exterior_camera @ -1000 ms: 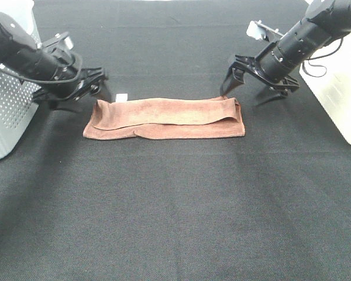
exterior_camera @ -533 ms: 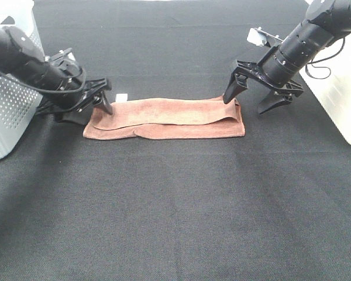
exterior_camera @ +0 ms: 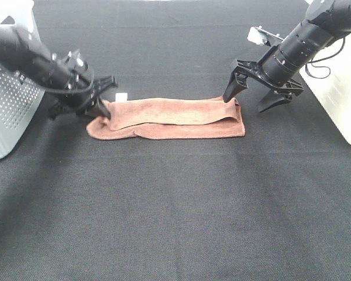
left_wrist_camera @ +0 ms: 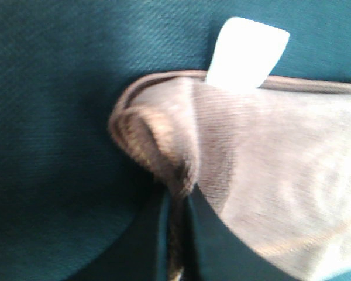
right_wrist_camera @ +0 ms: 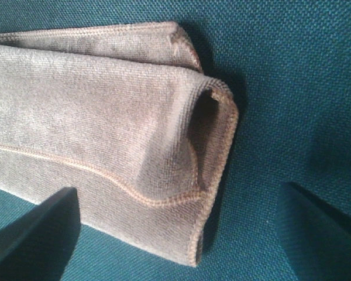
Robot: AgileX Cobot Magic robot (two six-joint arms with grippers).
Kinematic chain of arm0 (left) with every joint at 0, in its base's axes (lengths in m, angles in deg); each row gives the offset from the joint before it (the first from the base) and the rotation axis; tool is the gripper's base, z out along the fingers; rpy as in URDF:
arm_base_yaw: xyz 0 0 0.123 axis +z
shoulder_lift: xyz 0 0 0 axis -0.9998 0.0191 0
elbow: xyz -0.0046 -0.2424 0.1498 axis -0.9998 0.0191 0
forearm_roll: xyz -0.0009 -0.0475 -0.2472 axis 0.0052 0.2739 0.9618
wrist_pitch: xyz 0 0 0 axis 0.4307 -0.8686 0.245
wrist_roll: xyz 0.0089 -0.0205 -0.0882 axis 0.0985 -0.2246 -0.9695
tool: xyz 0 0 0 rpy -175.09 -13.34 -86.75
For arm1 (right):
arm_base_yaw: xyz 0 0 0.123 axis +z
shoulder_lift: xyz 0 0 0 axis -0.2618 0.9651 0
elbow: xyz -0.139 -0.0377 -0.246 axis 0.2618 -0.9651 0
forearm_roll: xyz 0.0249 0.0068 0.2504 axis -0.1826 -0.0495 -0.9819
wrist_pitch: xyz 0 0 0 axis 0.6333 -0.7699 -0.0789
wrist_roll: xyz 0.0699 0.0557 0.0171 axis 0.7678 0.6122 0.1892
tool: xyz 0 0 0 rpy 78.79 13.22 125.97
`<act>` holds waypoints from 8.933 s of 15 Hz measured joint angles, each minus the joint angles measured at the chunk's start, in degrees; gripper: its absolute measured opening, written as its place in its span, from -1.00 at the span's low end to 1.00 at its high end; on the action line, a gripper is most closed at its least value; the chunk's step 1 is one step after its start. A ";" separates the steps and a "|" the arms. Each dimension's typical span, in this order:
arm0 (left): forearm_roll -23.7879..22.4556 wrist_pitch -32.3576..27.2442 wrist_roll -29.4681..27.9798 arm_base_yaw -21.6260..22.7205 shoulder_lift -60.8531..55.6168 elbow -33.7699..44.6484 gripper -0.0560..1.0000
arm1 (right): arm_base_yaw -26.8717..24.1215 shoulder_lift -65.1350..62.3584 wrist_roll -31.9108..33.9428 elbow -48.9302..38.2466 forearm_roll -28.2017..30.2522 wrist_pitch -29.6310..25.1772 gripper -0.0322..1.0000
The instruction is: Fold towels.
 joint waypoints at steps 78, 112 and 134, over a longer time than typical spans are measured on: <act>-37.24 -30.14 -11.40 -6.99 -46.12 6.53 0.14 | 9.28 -34.09 12.66 -7.62 18.91 -18.79 0.65; -30.48 -21.77 -0.06 -5.84 -123.13 69.39 0.14 | 9.28 -118.83 12.03 -71.79 23.43 -10.43 0.64; -30.42 -21.60 -0.06 7.73 -135.50 69.39 0.14 | -5.96 -131.89 12.03 -71.91 22.35 -10.43 0.63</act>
